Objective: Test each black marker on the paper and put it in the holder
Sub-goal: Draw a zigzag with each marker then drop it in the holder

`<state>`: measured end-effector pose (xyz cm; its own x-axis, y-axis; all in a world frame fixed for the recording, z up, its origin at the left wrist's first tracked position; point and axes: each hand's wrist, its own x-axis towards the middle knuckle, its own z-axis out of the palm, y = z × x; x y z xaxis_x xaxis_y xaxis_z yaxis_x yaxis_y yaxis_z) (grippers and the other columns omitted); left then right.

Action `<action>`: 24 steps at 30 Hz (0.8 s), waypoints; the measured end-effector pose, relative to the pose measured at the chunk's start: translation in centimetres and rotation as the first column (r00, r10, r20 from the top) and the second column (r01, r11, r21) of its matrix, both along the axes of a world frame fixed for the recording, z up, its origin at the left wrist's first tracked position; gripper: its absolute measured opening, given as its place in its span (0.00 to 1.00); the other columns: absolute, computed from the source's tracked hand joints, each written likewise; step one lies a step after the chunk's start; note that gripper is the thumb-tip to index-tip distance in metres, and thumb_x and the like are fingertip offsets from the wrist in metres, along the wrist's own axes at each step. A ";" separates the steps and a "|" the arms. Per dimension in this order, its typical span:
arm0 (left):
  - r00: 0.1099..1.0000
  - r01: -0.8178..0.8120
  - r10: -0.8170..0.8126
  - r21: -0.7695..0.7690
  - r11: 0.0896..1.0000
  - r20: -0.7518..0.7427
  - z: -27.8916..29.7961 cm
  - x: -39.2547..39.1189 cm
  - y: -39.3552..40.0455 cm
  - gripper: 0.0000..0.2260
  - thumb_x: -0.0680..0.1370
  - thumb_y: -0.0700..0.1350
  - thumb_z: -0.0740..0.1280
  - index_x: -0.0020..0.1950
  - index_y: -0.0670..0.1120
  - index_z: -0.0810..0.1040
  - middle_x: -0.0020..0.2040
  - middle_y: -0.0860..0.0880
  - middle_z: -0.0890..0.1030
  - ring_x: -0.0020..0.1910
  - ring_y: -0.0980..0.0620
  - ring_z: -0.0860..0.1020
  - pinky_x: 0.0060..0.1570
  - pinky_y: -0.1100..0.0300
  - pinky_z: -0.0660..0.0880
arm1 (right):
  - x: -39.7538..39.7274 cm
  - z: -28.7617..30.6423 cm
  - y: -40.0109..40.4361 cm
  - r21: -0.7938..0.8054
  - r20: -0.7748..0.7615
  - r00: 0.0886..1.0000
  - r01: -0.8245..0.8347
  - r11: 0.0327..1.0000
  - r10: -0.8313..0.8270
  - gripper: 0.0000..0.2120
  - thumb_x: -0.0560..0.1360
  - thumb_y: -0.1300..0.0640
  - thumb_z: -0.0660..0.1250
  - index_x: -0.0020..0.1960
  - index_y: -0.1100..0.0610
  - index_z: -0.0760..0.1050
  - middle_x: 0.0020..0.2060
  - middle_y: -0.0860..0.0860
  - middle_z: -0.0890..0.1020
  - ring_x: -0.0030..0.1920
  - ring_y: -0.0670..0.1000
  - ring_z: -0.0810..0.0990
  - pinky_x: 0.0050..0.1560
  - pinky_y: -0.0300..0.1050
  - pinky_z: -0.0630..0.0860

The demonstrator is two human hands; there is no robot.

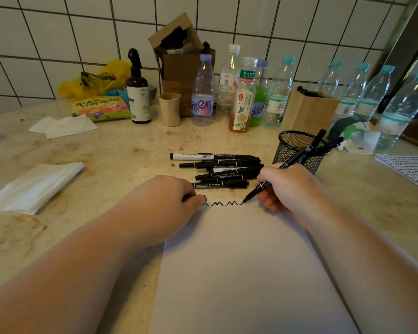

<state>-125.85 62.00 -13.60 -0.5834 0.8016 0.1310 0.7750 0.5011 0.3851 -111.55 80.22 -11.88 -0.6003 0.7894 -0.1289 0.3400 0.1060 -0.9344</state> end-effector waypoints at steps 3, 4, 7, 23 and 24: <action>1.000 0.003 -0.003 0.001 1.000 0.001 0.0 0.0 0.0 0.16 0.79 0.60 0.59 0.35 0.55 0.75 0.32 0.55 0.81 0.31 0.58 0.77 0.33 0.60 0.75 | 0.0 0.0 0.2 -0.005 0.002 1.000 0.020 1.000 -0.020 0.07 0.76 0.61 0.66 0.45 0.62 0.82 0.24 0.53 0.79 0.22 0.48 0.74 0.23 0.39 0.72; 1.000 0.003 -0.003 0.000 1.000 0.001 0.0 0.0 0.0 0.16 0.79 0.60 0.59 0.35 0.55 0.75 0.33 0.55 0.81 0.31 0.58 0.77 0.33 0.60 0.74 | 0.0 0.0 0.2 -0.003 0.005 1.000 0.024 1.000 -0.024 0.07 0.76 0.60 0.66 0.45 0.62 0.82 0.24 0.53 0.79 0.22 0.48 0.74 0.23 0.39 0.72; 1.000 0.002 -0.002 -0.002 1.000 -0.002 0.0 0.0 0.0 0.17 0.79 0.60 0.59 0.35 0.55 0.75 0.32 0.55 0.81 0.31 0.58 0.77 0.33 0.61 0.74 | 0.1 -0.1 0.4 0.004 0.027 0.999 0.031 1.000 -0.031 0.06 0.75 0.60 0.67 0.44 0.62 0.81 0.23 0.52 0.78 0.22 0.49 0.73 0.23 0.39 0.71; 1.000 -0.022 0.022 0.001 1.000 0.016 -0.3 -0.2 0.0 0.17 0.78 0.61 0.59 0.35 0.54 0.77 0.31 0.56 0.81 0.29 0.57 0.78 0.35 0.59 0.77 | 0.2 -0.1 1.1 -0.013 0.054 0.996 0.067 0.998 -0.066 0.05 0.73 0.60 0.66 0.45 0.61 0.80 0.19 0.49 0.75 0.19 0.47 0.69 0.21 0.37 0.67; 1.000 -0.020 0.020 0.003 1.000 0.016 -0.3 -0.2 0.0 0.17 0.78 0.61 0.59 0.35 0.54 0.77 0.31 0.55 0.81 0.29 0.57 0.78 0.34 0.59 0.77 | 0.2 0.0 1.0 -0.020 0.054 0.996 0.067 0.998 -0.066 0.05 0.73 0.60 0.66 0.45 0.61 0.79 0.19 0.50 0.75 0.19 0.47 0.69 0.21 0.37 0.66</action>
